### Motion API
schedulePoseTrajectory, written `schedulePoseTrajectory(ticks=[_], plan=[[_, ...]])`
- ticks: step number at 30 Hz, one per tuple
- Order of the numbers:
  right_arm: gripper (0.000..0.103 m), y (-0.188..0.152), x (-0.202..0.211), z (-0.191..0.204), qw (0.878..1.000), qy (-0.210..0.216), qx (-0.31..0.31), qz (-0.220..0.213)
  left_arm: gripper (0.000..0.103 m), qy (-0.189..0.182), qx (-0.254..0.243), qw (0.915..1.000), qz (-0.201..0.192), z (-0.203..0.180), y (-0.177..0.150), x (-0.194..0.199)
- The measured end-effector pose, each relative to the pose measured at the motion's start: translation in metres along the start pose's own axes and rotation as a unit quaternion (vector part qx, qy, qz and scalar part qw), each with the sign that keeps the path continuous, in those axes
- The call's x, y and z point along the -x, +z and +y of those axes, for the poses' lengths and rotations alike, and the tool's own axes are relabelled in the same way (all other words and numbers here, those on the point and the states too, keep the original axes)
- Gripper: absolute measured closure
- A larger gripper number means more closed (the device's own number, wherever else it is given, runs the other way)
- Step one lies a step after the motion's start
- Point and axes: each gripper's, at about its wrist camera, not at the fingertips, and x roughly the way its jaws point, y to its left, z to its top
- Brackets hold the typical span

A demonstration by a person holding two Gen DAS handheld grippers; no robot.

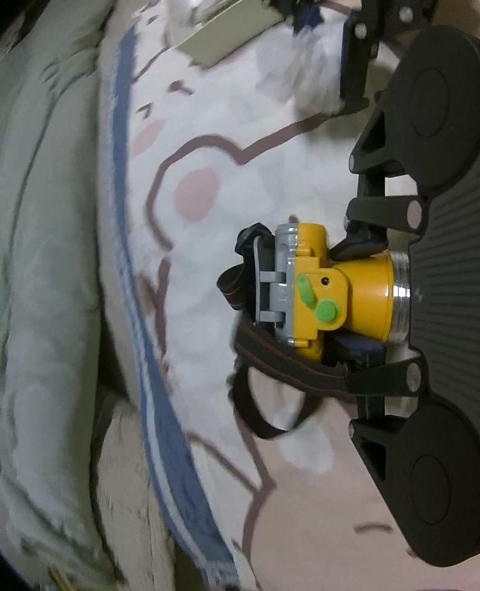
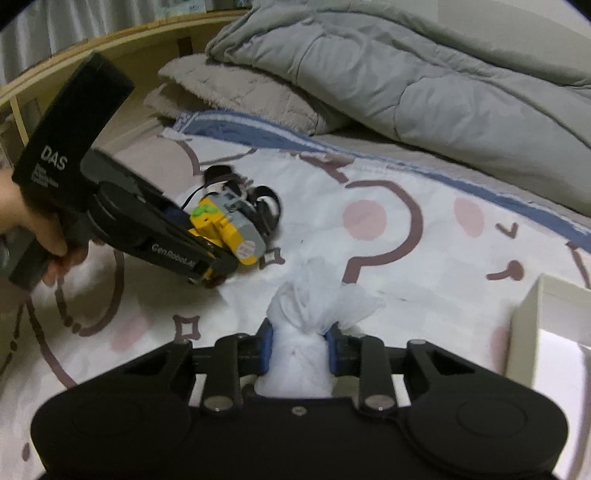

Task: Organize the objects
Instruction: 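Carry the headlamp and cloth bundle with both tools over the tray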

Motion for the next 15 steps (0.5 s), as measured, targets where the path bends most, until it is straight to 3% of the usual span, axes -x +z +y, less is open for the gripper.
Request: schedulePoseTrajectory(ticks=[15], plan=[[0.074,0.019,0.089,0.016,0.998,-0.027,-0.002,-0.055,0.060,0.000,0.040,0.9936,-0.105,-0.009,-0.007,0.118]])
